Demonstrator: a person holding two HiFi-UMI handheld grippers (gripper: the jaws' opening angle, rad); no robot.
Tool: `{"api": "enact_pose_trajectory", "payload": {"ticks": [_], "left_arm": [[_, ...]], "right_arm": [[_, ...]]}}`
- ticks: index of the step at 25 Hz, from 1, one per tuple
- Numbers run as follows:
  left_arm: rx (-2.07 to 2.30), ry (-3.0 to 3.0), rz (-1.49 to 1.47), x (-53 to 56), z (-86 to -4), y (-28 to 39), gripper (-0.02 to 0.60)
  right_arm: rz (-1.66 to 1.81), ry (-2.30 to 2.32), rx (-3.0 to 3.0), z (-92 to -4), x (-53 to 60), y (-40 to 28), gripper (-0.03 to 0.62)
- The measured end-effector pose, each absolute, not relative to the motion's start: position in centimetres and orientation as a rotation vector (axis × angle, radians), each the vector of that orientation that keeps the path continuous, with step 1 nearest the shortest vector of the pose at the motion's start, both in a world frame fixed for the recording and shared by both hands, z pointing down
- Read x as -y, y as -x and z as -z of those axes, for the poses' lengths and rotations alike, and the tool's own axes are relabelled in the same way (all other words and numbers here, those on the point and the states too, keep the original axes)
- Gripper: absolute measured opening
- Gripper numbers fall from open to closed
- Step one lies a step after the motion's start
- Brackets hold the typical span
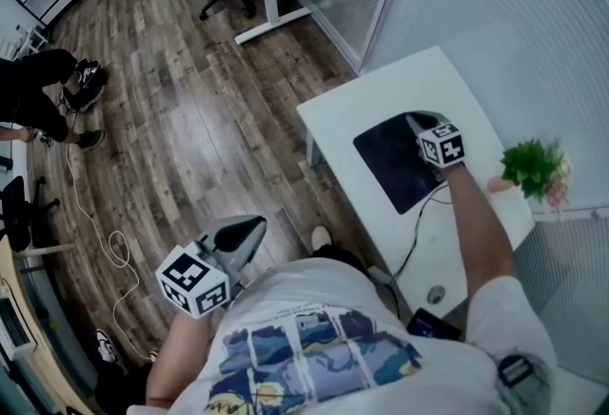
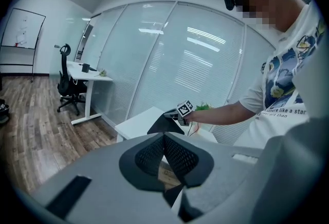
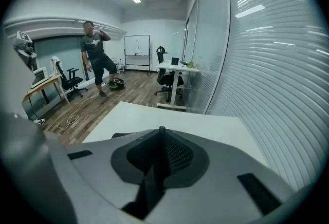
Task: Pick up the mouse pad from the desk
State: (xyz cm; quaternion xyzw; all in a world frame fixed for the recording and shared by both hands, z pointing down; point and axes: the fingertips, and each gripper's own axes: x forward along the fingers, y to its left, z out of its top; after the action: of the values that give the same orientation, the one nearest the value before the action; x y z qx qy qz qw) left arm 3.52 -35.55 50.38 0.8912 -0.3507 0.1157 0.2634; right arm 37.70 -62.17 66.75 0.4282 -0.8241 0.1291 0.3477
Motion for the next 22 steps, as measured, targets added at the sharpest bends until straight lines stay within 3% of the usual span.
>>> {"api": "enact_pose_trajectory", "payload": {"ticks": [22], "left_arm": [[0.843, -2.502, -0.218, 26.9, -49.0, 3.1, 0.003]], "right_arm": [[-0.164, -1.395, 2.172, -51.0, 53.2, -34.8, 0.026]]}}
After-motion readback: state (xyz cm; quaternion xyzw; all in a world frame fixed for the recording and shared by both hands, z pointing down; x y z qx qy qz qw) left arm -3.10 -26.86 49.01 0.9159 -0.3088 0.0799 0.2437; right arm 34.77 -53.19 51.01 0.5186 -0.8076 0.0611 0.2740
